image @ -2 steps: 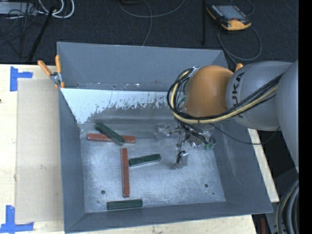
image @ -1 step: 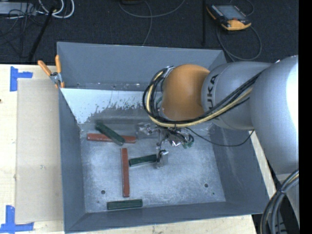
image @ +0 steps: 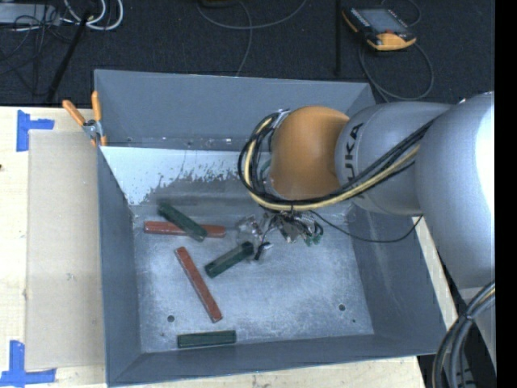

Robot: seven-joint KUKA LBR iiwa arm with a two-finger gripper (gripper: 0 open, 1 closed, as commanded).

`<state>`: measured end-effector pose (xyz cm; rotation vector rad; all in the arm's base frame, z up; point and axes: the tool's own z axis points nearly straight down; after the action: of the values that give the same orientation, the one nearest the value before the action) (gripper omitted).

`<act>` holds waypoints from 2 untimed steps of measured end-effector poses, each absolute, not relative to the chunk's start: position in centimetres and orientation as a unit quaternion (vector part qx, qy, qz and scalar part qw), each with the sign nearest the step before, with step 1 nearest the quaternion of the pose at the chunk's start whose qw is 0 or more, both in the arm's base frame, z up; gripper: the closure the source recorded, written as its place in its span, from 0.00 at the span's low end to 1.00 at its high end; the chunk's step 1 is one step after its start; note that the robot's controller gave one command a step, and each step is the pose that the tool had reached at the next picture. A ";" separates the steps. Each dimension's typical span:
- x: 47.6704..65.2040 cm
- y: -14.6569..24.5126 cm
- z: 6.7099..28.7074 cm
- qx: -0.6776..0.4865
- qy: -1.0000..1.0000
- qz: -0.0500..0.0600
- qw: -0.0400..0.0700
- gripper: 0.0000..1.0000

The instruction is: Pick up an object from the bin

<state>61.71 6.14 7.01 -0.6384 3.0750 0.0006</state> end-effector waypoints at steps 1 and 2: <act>60.6 4.0 22.2 -0.487 0.873 -0.001 0.003 1.00; 60.6 3.9 22.1 -0.486 0.874 0.001 0.001 0.00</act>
Offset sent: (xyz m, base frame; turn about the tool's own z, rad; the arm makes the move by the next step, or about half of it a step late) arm -0.0123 -0.0223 0.1510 -0.6106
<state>60.55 3.93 22.07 -1.5243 2.7436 0.0021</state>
